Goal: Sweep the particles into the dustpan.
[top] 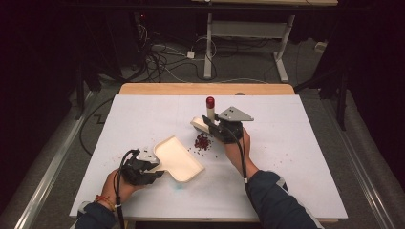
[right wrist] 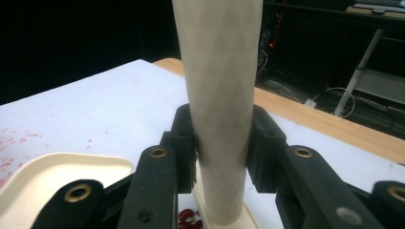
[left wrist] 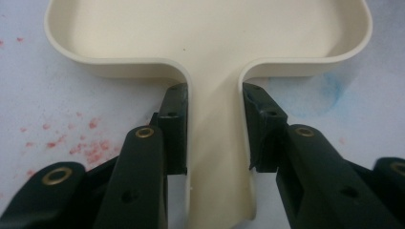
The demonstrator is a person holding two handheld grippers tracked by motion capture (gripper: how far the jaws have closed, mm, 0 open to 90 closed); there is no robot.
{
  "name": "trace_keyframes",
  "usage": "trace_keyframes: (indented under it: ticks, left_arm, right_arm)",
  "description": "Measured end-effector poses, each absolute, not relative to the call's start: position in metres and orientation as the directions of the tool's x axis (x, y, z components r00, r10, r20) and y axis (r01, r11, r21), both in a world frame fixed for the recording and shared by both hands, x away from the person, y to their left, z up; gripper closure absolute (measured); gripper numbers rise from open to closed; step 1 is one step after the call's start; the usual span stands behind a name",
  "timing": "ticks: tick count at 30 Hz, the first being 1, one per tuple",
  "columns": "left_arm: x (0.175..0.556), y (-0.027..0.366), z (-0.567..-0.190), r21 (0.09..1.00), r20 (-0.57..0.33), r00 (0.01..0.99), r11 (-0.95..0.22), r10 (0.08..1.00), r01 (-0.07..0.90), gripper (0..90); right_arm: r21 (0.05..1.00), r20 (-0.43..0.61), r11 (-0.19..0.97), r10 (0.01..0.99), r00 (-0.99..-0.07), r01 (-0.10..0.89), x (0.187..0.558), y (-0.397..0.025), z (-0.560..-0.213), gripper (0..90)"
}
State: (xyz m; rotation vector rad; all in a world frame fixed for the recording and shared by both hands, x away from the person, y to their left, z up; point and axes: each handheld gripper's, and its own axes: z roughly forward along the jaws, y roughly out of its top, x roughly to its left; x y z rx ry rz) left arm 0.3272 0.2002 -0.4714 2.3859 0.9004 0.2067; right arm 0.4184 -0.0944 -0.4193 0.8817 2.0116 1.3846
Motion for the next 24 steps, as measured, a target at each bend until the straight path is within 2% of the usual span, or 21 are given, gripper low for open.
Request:
trace_keyframes:
  ticks: [12, 24]
  left_arm:
    - [0.332, 0.177, -0.471, 0.552, -0.055, 0.754, -0.61, 0.654, 0.569, 63.7]
    - [0.336, 0.152, -0.473, 0.533, -0.047, 0.741, -0.611, 0.67, 0.586, 63.6]
  right_arm:
    - [0.935, -0.079, 0.289, 0.732, -0.677, 0.204, 0.387, -0.07, -0.42, 69.0]
    - [0.929, -0.091, 0.316, 0.697, -0.711, 0.191, 0.373, -0.071, -0.416, 69.5]
